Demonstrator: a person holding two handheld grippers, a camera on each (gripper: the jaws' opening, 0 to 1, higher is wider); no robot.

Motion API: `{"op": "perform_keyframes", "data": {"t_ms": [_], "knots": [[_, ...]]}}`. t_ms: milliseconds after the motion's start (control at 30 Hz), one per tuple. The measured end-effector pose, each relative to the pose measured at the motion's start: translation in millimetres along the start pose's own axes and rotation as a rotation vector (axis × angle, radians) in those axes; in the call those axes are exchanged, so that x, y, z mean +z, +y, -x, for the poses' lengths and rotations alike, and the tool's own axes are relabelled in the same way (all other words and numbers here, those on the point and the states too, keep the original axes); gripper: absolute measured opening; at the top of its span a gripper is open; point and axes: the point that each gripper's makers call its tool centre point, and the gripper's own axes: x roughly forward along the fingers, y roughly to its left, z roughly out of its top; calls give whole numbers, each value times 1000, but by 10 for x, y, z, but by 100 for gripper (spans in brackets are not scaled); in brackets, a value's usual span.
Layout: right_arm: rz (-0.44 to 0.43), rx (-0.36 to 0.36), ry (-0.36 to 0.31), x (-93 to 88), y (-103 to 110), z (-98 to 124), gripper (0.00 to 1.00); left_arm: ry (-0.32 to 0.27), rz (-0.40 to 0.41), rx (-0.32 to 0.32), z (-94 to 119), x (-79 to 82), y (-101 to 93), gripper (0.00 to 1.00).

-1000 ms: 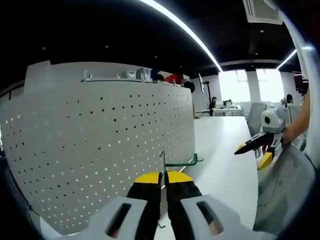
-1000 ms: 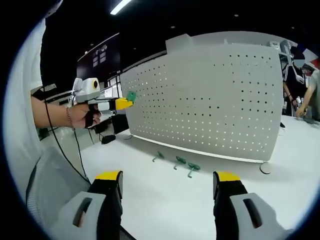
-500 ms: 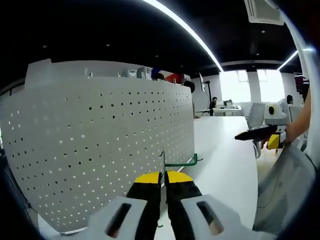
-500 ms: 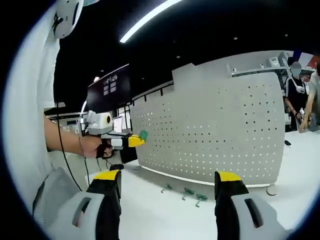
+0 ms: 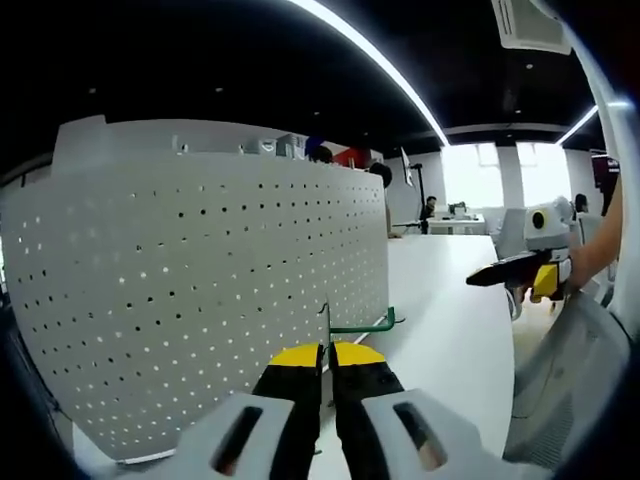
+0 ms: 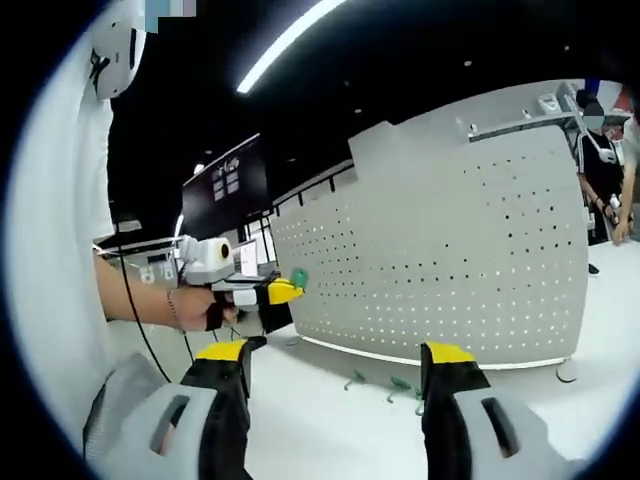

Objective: Insert the hook assembly into the mounting plate slot until the hook locks in place.

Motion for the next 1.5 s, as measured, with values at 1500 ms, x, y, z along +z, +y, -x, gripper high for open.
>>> {"op": "perform_keyframes", "data": {"t_ms": [1500], "knots": [[-92,129,-99,269,259,-917,60,-39,39,-36,-150,147,-267,2]]}}
